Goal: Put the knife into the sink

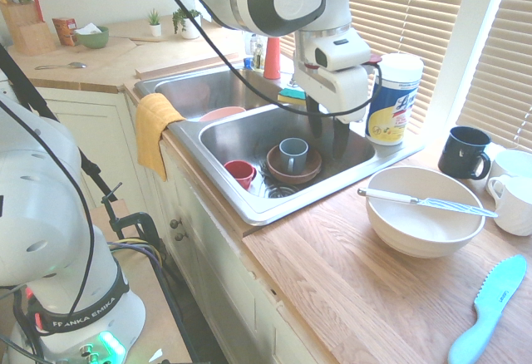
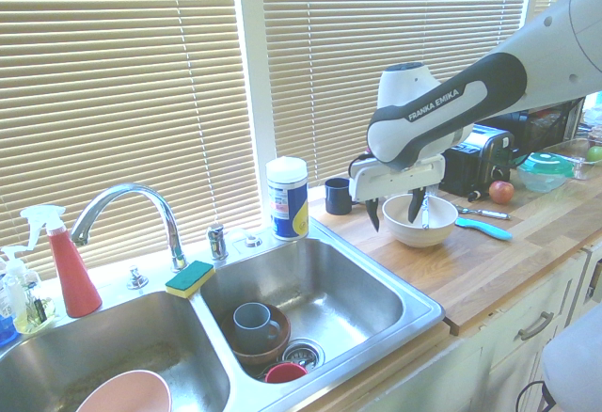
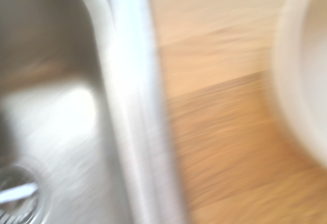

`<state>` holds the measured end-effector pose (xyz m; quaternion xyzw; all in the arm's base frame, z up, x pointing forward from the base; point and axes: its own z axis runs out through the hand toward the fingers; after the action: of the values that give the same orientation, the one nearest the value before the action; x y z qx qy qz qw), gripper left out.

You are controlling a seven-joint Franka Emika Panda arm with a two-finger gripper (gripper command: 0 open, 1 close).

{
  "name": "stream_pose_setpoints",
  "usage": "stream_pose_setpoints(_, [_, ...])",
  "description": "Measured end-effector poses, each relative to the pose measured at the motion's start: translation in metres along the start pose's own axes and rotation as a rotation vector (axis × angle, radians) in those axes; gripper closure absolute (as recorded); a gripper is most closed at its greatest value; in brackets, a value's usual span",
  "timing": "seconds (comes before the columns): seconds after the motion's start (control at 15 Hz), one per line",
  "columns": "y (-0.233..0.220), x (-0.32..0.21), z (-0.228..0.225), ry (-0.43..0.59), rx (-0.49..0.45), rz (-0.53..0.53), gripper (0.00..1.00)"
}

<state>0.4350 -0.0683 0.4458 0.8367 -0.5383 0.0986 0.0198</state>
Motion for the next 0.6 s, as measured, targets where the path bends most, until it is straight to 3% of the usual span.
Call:
stream_pose_setpoints(0.33, [0.049, 0.072, 0.016, 0.001, -0.019, 0.164, 0.00])
stream_pose_setpoints(0.6, [0.058, 0.090, 0.040, -0.008, -0.032, 0.195, 0.00])
